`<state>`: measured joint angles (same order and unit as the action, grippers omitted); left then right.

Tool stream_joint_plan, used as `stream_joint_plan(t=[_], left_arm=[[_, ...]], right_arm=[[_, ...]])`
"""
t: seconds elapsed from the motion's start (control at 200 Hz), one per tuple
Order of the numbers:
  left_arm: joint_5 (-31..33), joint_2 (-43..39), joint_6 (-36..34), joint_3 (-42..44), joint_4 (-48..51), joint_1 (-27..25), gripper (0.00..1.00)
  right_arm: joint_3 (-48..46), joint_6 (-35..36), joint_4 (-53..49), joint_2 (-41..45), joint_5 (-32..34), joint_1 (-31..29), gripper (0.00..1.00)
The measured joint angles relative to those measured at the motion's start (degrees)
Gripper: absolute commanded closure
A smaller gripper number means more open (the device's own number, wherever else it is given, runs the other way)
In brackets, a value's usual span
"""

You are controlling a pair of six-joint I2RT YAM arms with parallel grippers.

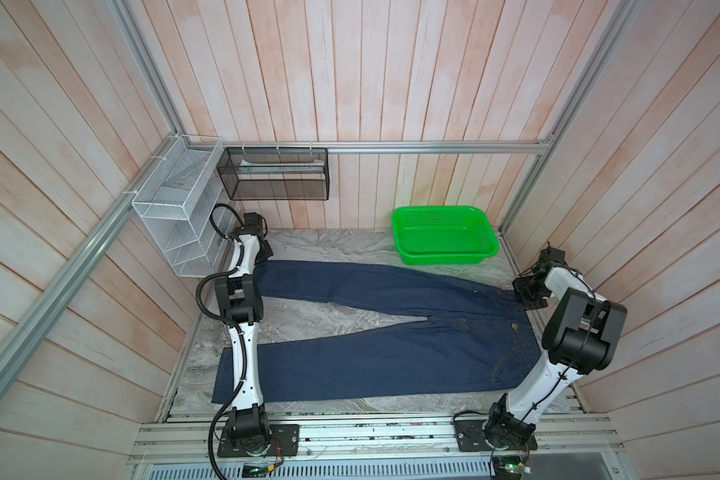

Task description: Fold and stack the trousers

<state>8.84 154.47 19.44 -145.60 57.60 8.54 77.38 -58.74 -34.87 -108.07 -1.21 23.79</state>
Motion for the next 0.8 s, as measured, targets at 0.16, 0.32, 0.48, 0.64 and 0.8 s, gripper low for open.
stream_joint_plan(t=[0.16,0.32,0.48,0.64,0.8], left_arm=[[-0.72,-0.63,0.9,0.35,0.22,-0.07,1.0],[-0.9,-3.34,1.51,1.31,0.9,-0.2,1.0],[-0.5,-9.66,2.16,1.36,1.18,-0.22,1.0],[0.07,-16.68,2.69,2.62,1.03,0.07,1.0],[0.0,-22.32,2.84,9.62,0.63,0.31,1.0]], right_arm=[[0.0,0.02,0.46,0.0,-0.85,-0.02,1.0],[1.29,0.07,0.35,0.0,-2.34,-0.11,1.0],[5.14,0.46,0.46,0.0,-4.52,-0.13,1.0],[7.32,0.98,1.42,0.0,-8.22,0.13,1.0],[7.43,2.21,3.69,0.0,-12.72,1.75,1.0]])
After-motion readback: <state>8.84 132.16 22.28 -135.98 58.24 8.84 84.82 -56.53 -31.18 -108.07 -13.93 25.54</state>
